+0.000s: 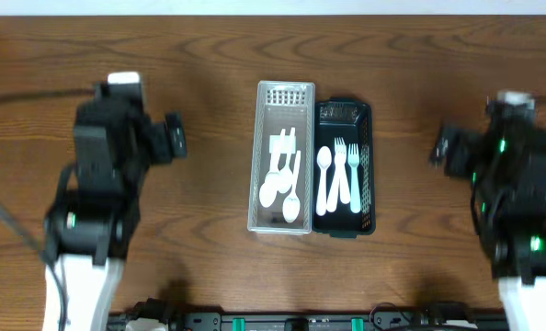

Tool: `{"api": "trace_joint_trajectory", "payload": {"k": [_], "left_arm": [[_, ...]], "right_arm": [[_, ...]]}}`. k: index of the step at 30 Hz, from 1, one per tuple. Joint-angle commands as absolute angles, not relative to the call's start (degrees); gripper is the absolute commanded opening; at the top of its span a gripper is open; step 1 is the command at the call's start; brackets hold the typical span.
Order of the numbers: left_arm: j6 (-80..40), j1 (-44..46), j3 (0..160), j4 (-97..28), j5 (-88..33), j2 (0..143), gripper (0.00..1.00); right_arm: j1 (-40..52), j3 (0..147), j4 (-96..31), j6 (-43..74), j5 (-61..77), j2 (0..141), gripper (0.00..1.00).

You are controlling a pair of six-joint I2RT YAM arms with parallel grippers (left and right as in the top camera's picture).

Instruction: Pack container

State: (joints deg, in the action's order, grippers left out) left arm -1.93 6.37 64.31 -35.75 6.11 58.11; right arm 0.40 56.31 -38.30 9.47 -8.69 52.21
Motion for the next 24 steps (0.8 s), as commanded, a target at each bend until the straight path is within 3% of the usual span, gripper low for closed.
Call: {"api": "trace_joint_trajectory", "payload": {"k": [1,6,11,24], "left_arm": [[-2.81,8.38,56.90,-34.46,9.26,50.02,0.98],[-2.83,10.11,45.58,-35.20,9.96,37.06,0.98],[-1.98,10.11,38.39,-39.16,9.96,28.23,0.98],[-2.00,10.11,37.63,-52.60,9.72,27.66,0.98]], "right_arm": [[1.37,47.35,-42.44,12.64,-10.28,43.64,0.99],[1.54,39.55,-51.70,13.69,-10.98,30.52,0.99],[1.52,37.98,-51.88,13.69,-10.61,23.49,0.99],[1.52,37.98,-52.77,13.67,-8.12,22.79,0.99]]}}
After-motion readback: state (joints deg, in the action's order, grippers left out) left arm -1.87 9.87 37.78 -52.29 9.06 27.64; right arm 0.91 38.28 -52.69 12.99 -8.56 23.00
